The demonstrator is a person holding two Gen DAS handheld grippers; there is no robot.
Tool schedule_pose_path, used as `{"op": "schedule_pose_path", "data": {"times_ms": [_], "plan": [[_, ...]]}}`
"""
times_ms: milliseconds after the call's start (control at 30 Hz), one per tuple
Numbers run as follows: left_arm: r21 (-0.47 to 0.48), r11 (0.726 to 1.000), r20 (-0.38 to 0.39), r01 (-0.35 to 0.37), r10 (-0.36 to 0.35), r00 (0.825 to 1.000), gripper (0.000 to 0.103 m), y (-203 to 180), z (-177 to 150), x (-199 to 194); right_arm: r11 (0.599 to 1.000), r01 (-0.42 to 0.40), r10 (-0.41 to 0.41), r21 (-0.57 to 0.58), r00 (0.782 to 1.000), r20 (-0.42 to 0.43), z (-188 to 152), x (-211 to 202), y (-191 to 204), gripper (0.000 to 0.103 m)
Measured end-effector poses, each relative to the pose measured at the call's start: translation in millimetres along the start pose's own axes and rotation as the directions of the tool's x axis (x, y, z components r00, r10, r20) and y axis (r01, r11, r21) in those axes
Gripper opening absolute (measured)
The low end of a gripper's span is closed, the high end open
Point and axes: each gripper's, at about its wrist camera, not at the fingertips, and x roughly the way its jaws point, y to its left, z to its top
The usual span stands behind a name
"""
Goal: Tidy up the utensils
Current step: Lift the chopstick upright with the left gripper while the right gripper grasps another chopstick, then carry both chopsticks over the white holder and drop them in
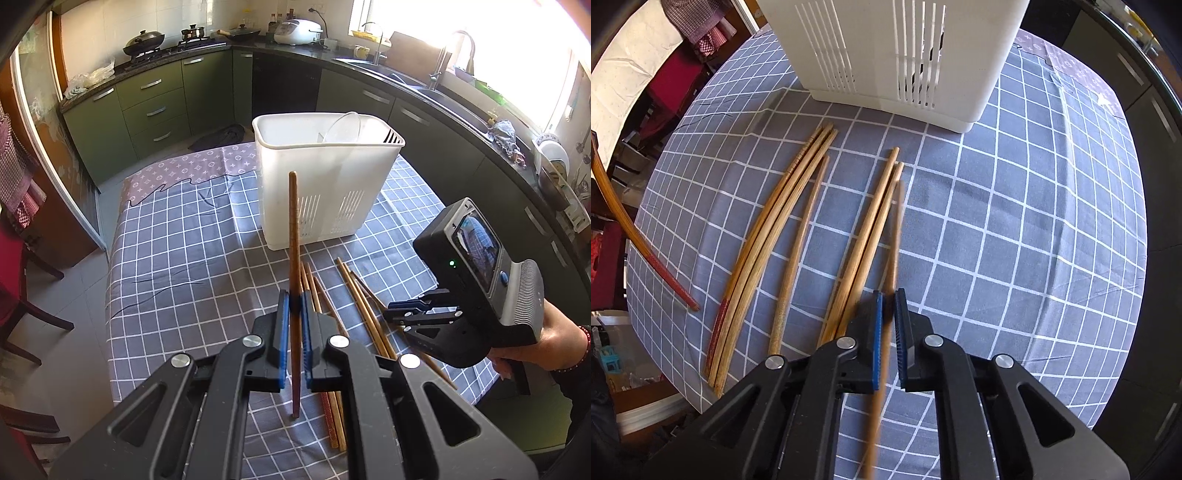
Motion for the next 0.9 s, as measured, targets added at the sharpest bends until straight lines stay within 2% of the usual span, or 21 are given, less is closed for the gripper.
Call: {"op": "schedule_pose_path", "data": {"times_ms": [167,300,400,500,633,733,900], "plan": [[-0.001,1.0,0.001,0.001,-0.001,1.0,0.007,0,0,0,0.999,-0.036,0.036,0.006,0.996,0.08,-11,-21,-11,0.007],[-0.005,1.0,0.005,0.001,-0.001,1.0,0.007,2,-2,-1,0.998,-0.064,0.062,-0.001,0.972,0.228,-24,-66,-15,0.007],[-0.008,1.0,0.007,0.002,-0.001,1.0,0.007,4,-3,-3,0.996,-0.085,0.08,-0.004,0.926,0.369,-38,-105,-18,0.007],[-0.01,1.0,0.01,0.001,-0.001,1.0,0.007,4,-4,-5,0.996,-0.088,0.08,-0.006,0.871,0.485,-56,-136,-20,0.007],[-0.006,1.0,0.022,-0.002,0.002,1.0,0.007,3,-4,-9,0.998,-0.068,0.056,0.0,0.816,0.576,-82,-159,-26,0.007],[0.0,1.0,0.033,-0.005,0.005,0.999,0.007,0,-4,-12,0.997,-0.077,0.059,0.005,0.805,0.59,-95,-162,-30,0.007],[0.012,1.0,0.043,-0.005,0.004,0.999,0.007,-5,-2,-18,0.995,-0.096,0.066,0.019,0.802,0.593,-100,-160,-36,0.007]]}}
